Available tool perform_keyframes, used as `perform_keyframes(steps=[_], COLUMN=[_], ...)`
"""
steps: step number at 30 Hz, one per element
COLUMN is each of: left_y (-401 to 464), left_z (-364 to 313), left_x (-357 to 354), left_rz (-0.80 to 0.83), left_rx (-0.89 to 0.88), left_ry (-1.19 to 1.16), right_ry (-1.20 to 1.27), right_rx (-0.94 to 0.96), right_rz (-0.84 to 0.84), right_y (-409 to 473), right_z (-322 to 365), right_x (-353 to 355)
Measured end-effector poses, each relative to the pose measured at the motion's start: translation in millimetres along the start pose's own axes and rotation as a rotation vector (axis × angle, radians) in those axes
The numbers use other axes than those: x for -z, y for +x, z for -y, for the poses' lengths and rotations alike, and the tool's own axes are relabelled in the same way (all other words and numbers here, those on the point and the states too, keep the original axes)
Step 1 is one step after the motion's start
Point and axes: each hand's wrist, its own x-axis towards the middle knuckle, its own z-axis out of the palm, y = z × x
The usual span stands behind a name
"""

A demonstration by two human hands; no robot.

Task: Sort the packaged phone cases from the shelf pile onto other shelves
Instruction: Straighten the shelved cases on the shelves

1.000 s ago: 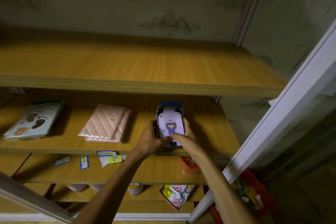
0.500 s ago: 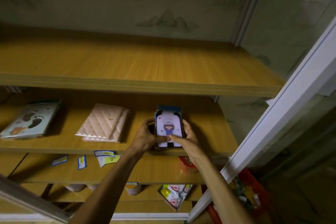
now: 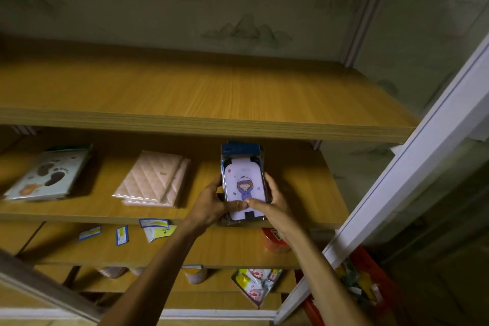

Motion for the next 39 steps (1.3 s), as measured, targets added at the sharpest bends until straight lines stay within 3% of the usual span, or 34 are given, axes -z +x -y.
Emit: perform_keyframes(steps=[12, 39], left_y=[-1.1, -1.1], left_z=[-9.0, 8.2], left_x=[-14.5, -19.5], left_rz=[-0.061, -0.001], left_rx=[-0.355, -0.264], left_ry=[0.199, 0.283], right_ry=[-0.180, -0.226], right_rx=[-0.053, -0.062], right_rz=[-0.084, 0.034], right_y=[-5.1, -12.6], right_z=[3.9, 14.7], right_x=[-1.5, -13.6])
